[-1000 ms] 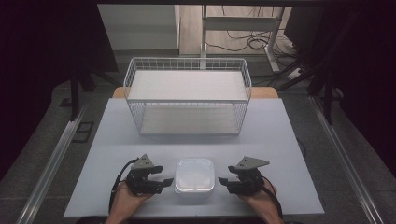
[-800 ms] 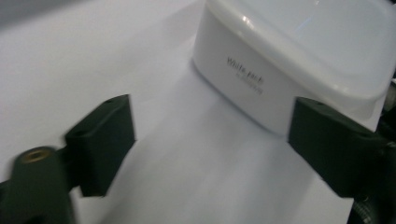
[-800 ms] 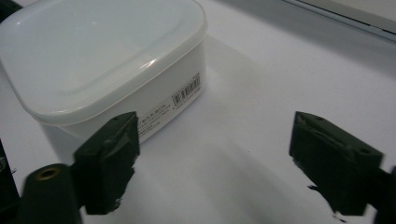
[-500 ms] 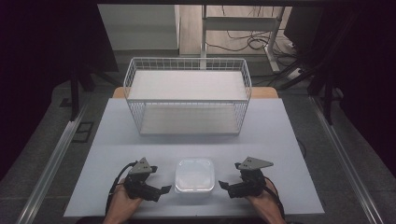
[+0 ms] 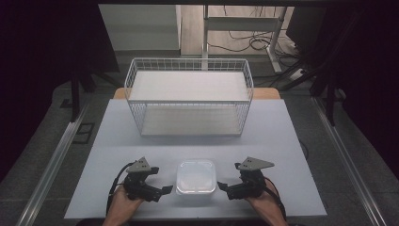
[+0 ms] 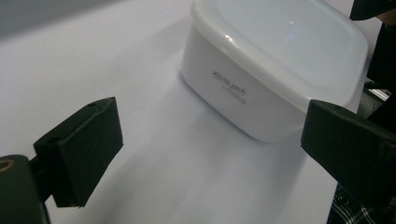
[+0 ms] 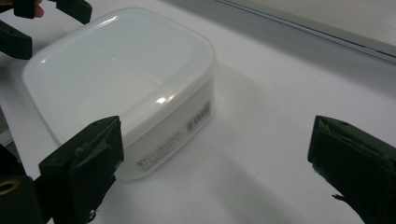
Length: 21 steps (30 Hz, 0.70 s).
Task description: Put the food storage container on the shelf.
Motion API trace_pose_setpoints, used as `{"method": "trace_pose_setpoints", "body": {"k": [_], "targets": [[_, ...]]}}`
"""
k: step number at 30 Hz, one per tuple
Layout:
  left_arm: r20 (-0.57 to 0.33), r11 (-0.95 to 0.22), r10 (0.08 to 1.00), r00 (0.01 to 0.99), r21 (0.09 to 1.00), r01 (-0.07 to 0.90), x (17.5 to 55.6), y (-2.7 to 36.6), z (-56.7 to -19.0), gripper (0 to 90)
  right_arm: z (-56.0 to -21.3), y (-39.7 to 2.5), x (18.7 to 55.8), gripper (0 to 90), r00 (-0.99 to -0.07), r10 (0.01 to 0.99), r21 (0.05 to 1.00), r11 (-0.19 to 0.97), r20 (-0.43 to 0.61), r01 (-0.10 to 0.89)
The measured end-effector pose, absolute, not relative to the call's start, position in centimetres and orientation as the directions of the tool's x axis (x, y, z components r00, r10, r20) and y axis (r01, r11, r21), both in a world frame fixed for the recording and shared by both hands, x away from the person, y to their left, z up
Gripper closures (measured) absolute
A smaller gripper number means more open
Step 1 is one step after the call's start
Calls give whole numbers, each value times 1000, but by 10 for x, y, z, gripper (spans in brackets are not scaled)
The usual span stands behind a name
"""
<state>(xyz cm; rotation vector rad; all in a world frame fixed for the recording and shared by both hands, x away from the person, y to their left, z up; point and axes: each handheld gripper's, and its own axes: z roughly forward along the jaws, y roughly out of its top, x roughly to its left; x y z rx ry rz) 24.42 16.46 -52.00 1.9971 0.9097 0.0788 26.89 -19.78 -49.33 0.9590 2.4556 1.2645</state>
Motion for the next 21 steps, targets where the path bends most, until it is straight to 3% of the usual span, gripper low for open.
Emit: {"method": "trace_pose_setpoints", "body": {"k": [12, 21], "targets": [[-350, -284, 584, 732, 757, 588, 250, 154, -511, 83, -480, -181, 266, 24, -770, 628, 797, 406, 113, 447], [-320, -323, 586, 744, 751, 577, 259, 136, -506, 132, -478, -164, 275, 85, -787, 599, 749, 451, 150, 486]]}}
